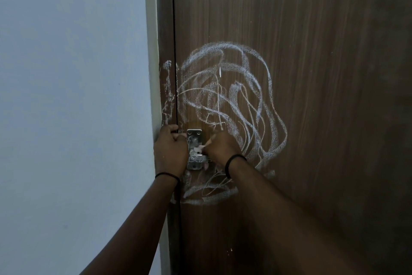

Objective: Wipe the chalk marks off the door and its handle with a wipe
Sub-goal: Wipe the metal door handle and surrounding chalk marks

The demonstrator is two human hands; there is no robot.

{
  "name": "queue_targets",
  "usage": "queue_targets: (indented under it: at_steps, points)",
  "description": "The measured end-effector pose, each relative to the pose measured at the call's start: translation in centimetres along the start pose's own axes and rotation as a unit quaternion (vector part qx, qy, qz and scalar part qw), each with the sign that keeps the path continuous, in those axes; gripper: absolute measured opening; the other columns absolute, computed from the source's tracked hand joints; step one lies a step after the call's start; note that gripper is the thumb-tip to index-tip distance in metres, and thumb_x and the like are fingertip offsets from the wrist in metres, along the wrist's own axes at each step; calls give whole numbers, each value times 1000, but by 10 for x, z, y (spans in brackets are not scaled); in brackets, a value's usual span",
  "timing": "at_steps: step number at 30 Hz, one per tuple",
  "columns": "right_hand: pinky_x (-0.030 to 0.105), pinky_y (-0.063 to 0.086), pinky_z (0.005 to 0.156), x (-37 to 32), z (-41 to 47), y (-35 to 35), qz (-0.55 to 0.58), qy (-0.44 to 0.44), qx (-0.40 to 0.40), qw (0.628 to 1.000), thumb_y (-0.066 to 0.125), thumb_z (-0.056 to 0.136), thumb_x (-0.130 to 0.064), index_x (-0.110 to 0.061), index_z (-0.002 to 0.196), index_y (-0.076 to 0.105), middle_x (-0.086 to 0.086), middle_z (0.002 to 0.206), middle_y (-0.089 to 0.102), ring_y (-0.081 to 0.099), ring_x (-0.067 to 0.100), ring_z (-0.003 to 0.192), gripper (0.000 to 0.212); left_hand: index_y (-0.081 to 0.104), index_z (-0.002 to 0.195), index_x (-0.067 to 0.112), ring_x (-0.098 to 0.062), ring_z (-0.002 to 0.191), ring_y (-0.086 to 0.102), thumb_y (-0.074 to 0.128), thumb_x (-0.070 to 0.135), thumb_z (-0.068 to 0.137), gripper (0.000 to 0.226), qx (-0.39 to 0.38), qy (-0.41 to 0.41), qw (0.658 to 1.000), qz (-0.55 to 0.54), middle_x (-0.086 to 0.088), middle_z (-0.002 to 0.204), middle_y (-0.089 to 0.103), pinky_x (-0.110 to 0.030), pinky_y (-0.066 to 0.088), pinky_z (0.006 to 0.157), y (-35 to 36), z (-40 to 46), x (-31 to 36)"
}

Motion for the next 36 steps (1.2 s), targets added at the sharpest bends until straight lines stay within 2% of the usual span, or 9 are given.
queue_targets:
  at_steps: [4,10,14,19,22,25,29,33,36]
  points:
    - [39,59,66,-9,-13,-11,97,-70,121,985,72,87,-21,-20,74,70,-4,75,72,66,15,68,13,60,115,13,-20,91,67,55,8,91,25,2,0,1000,8,-4,93,71,-27,46,80,0,1,-1]
    - [27,56,75,2,0,1,13,-9,16,1000,71,83,-12,-14,85,75,0,106,74,68,18,103,5,61,115,13,-17,92,66,56,8,91,25,5,8,1000,17,-3,94,72,-18,41,75,0,-1,1]
    - [26,45,56,-7,-13,-9,100,-64,130,984,68,89,-24,-22,77,71,-8,70,67,59,11,60,13,61,115,12,-15,90,64,55,8,91,25,9,14,999,29,-3,95,72,-14,39,72,-1,-1,3]
    - [33,58,79,2,1,4,3,-6,-5,1000,73,83,-14,-9,100,75,1,115,72,68,20,103,18,62,113,12,-15,92,64,56,6,90,25,5,11,1000,26,-3,94,72,-10,38,71,-1,-1,3]
    - [38,59,76,2,-7,-4,98,-4,56,994,75,83,-21,-14,76,73,-1,87,75,70,19,85,10,62,113,12,-17,94,65,55,5,90,26,6,8,1000,20,-5,97,72,-22,43,80,-1,-1,3]
    - [38,57,71,1,-13,-2,84,-40,88,992,71,87,-23,-20,74,71,-4,80,72,66,17,75,13,64,114,13,-16,94,65,56,6,90,27,8,18,999,27,-4,98,73,-21,42,77,-2,-3,4]
    - [27,51,78,-1,0,4,-9,-33,-17,999,75,83,-18,-11,70,73,-1,124,69,65,18,110,15,67,115,14,-19,99,66,55,9,91,27,0,28,999,41,-5,105,73,-30,51,89,-2,-4,7]
    - [41,61,75,-11,-1,-8,75,-42,32,996,79,80,-15,-14,75,75,4,80,75,71,22,80,6,70,115,14,-19,104,64,55,12,93,27,7,38,997,63,-5,115,71,-28,49,92,-2,-2,8]
    - [43,61,63,-17,-7,-18,135,-69,111,982,70,88,-14,-19,74,74,3,67,72,70,22,62,15,70,117,14,-19,105,64,54,12,93,29,9,37,997,67,-3,117,71,-26,48,91,-2,-2,8]
Point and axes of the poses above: each hand's wrist, its own z-axis towards the middle knuckle, its own y-axis out of the palm, x = y × z, the point moved 8 cm from there along z, towards the middle knuckle
